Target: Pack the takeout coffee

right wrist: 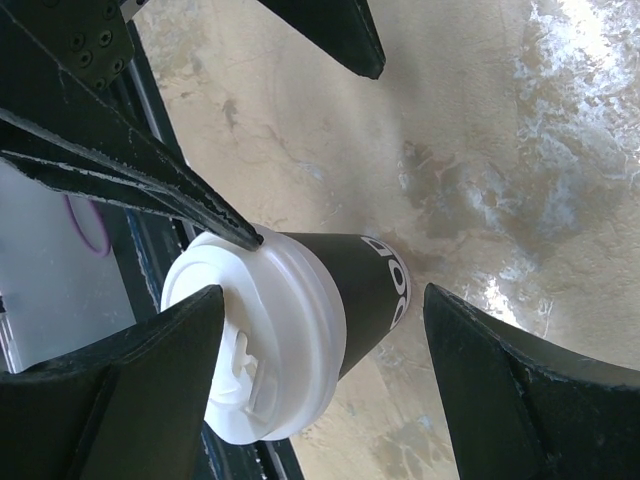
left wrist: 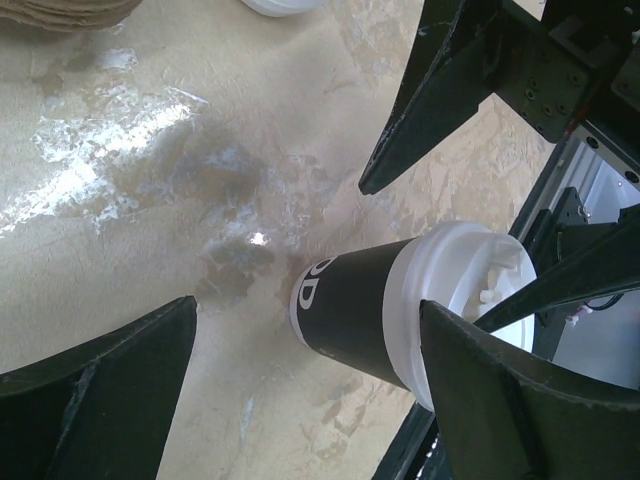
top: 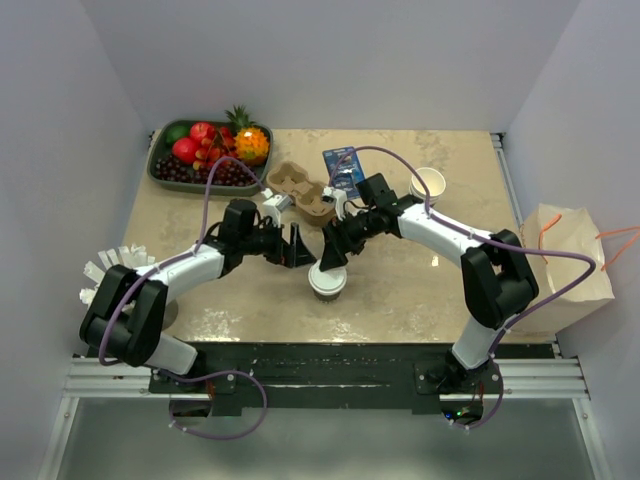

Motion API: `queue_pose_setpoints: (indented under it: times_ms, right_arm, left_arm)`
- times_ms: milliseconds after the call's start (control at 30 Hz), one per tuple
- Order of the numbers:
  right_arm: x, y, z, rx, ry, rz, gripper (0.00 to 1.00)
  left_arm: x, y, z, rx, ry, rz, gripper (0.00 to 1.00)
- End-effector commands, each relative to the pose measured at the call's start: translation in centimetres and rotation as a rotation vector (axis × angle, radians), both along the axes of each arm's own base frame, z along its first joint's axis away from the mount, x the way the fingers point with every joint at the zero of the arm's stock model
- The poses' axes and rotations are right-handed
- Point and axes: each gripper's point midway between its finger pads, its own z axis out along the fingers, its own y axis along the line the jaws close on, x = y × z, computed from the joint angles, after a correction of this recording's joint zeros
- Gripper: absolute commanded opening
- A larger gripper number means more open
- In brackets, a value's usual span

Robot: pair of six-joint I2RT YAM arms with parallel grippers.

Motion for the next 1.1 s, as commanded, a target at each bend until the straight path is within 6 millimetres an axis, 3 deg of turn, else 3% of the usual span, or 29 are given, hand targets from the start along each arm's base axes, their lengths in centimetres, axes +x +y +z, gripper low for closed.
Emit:
queue_pose_setpoints:
  times_ms: [0,100,233,267,367,633,800,1067]
  right_arm:
    - [0.1,-0.3,-0.5,-0.023,-0.017,0.0,0.82]
    - [0.6,0.1,1.1,0.004,-0.055,0.014,0.82]
    - [0.6,0.4,3.9,0.038,-0.11,0.064,0.86]
    - [1.0,0.4,4.6,0.046,-0.141,0.079,0.87]
    - [0.9,0.2,5.6,0.076,-0.13,0.085,0.88]
    - [0.5,-0.8,5.5,0.084,-0.117,0.053,0.88]
    - [-0.9,-2.3,4.5,0.031,-0.081,0.079,0.88]
    - [-2.0,-2.7,3.0,0.029,-0.043,0.076,0.88]
  left_arm:
    - [-0.2,1.4,-3.5,0.139,0.034,0.04,0.95]
    - [0.7,0.8,-1.6,0.105,-0.02,0.021,0.94]
    - [1.8,0.4,2.7,0.044,-0.149,-0.015,0.96]
    - [1.7,0.3,4.4,0.018,-0.208,-0.042,0.96]
    - [0.8,0.2,6.8,-0.015,-0.313,-0.11,0.98]
    - [-3.0,-0.7,6.2,-0.084,-0.287,-0.237,0.98]
    - [-2.6,-0.9,4.5,-0.057,-0.238,-0.181,0.99]
    - [-2.8,-2.2,3.4,-0.096,-0.178,-0.208,0.99]
